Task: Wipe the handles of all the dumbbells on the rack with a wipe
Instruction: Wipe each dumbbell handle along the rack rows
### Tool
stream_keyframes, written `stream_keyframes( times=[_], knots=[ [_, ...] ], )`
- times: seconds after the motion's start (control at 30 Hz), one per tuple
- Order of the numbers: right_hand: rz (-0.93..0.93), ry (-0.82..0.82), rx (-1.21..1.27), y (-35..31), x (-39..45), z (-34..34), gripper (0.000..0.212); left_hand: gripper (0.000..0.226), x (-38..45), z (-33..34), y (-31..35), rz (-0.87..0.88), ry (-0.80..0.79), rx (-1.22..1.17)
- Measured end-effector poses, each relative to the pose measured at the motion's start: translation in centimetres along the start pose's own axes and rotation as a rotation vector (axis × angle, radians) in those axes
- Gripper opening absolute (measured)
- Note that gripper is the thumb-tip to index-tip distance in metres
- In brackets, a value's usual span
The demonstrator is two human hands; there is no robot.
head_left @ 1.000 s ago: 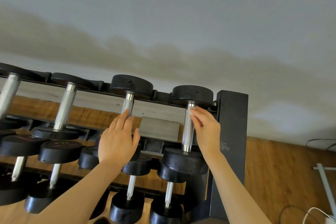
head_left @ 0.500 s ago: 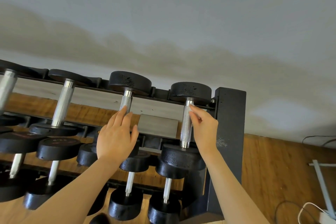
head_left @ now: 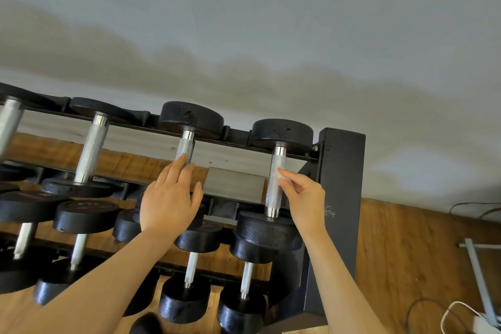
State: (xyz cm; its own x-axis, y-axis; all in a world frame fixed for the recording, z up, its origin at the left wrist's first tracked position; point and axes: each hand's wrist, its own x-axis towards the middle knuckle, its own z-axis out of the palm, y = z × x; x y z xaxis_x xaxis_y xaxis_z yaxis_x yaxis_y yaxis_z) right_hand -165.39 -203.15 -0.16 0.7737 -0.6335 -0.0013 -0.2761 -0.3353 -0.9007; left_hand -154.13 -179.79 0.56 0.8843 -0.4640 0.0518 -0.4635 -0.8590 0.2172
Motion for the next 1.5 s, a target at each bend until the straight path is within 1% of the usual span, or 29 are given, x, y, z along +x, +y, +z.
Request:
stream_keyframes(
  times=[0.2, 0.27, 0.43, 0.53, 0.7, 0.87, 1.1, 1.3, 1.5],
  knots=[
    [0.062, -0.084, 0.001, 0.8, -1.4, -0.6, 0.024, 0.045, 0.0, -0.1, 0.0, 0.005, -0.004, 0.007],
    [0.061, -0.061, 0.007, 0.6, -0.9, -0.6, 0.022, 0.046, 0.0, -0.1, 0.0, 0.004, -0.005, 0.01],
    [-0.029, 0.006, -0.058, -0.3, 0.6, 0.1, 0.024, 0.045, 0.0, -0.2, 0.2, -0.005, -0.002, 0.008],
    [-0.023, -0.016, -0.043, -0.3, -0.5, 0.1, 0.026, 0.045, 0.0, -0.3, 0.3, -0.005, 0.002, -0.002],
    [-0.036, -0.056, -0.098, 0.3, -1.1, -0.2, 0.025, 0.046, 0.0, -0.3, 0.3, -0.007, 0.002, -0.006],
    [-0.122, 0.029, -0.124, -0.8, 1.4, 0.3, 0.026, 0.046, 0.0, -0.4, 0.4, -0.008, 0.005, -0.006],
    [-0.093, -0.007, -0.167, -0.1, -1.1, 0.3, 0.026, 0.045, 0.0, -0.2, 0.2, -0.002, 0.003, -0.024],
    [-0.086, 0.093, -0.24, -1.4, 0.7, 1.3, 0.024, 0.046, 0.0, -0.2, 0.1, 0.002, 0.0, -0.018],
    [-0.112, 0.02, -0.301, -1.1, -1.3, 0.8, 0.025, 0.047, 0.0, -0.1, 0.1, 0.0, -0.004, -0.019]
  ],
)
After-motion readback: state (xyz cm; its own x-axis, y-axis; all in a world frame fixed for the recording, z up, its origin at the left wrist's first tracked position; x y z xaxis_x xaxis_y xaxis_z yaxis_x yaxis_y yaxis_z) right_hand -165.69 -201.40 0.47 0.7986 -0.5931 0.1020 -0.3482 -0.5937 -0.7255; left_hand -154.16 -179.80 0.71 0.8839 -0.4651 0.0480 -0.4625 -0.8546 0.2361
